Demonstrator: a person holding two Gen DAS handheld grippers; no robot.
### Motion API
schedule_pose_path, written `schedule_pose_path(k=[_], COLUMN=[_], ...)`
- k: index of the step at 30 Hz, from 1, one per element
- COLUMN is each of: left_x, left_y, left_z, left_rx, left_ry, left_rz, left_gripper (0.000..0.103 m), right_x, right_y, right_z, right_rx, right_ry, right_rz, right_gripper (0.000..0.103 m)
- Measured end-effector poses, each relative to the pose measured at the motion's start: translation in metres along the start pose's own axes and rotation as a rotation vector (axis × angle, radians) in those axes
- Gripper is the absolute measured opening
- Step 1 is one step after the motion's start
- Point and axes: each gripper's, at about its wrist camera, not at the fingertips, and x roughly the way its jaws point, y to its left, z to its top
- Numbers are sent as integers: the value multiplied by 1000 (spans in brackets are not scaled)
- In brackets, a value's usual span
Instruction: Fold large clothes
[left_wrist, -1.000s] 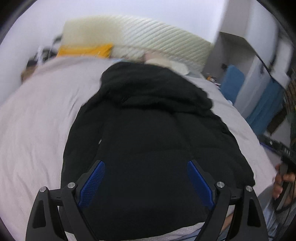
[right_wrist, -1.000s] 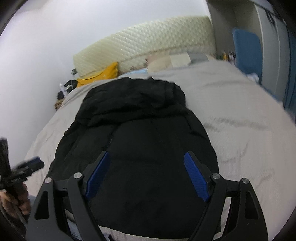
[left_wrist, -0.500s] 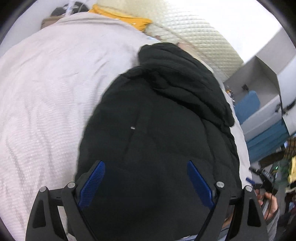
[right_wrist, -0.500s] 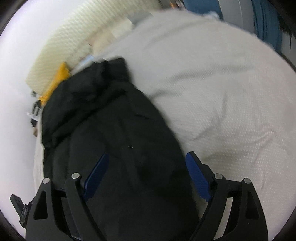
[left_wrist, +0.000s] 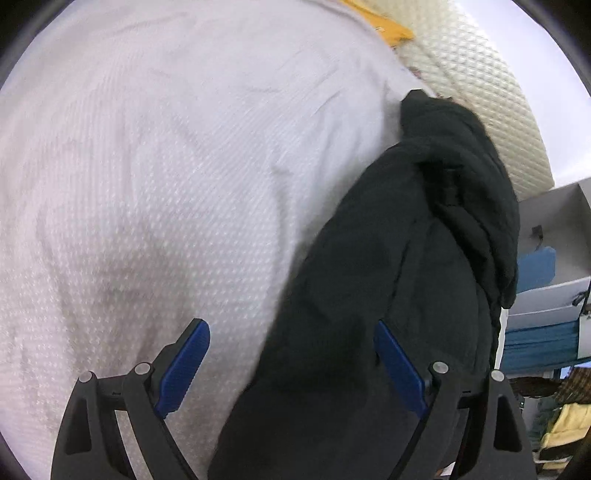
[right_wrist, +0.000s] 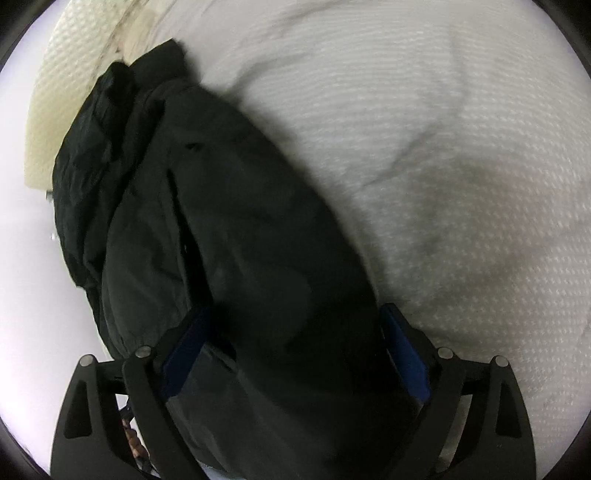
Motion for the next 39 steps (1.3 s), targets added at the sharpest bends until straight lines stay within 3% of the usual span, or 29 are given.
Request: schedule_pose_path(k=[4, 6, 9, 13, 15, 19, 22, 25, 27, 29, 33, 35, 36, 39], left_x=[10, 20, 33, 36, 35, 36, 22, 13, 17, 27, 43, 41, 40, 37], left_y=[4, 7, 5, -5, -11, -26, -41, -51, -54, -50, -43, -49, -50, -54], left_z=[-1, -2, -2, -6, -7, -11, -16, -19, -20, -19, -20, -22, -23, -27], left_rx=[-29, -28, -36, 17, 51, 95, 149, 186, 184, 155, 125, 157, 165, 197], left_ry=[51, 95, 152, 175, 166, 198, 176, 159, 161, 187, 218, 213, 209, 182], left_rz=[-34, -57, -119, -154, -168, -267, -380, -444, -423, -376, -344, -347, -354, -349], left_gripper=[90, 90, 90, 90, 90, 87, 87, 87, 81, 61, 46, 30, 27, 16], right_x=[-7, -7, -8, -4, -1, 10, 17, 24, 29, 30, 22, 14, 11, 4], right_y=[20, 32, 52, 58, 55, 51, 49, 50, 49, 51, 63, 66, 66, 70], right_z=[-8, -16, -29, -32, -31, -28, -25, -22, -19, -19, -21, -23, -24, -31], right_rx=[-83, -139, -218, -234, -228, -216, -207, -214, -209, -206, -215, -233, -244, -282], right_ry=[-1, 32, 47, 67, 59, 23, 21, 40, 51, 66, 72, 50, 47, -2], right_rz=[71, 169, 224, 304, 276, 131, 38, 29, 39, 75, 209, 231, 233, 188], right_gripper=[95, 95, 96, 96, 96, 96, 96, 96, 96, 96, 94, 79, 74, 32])
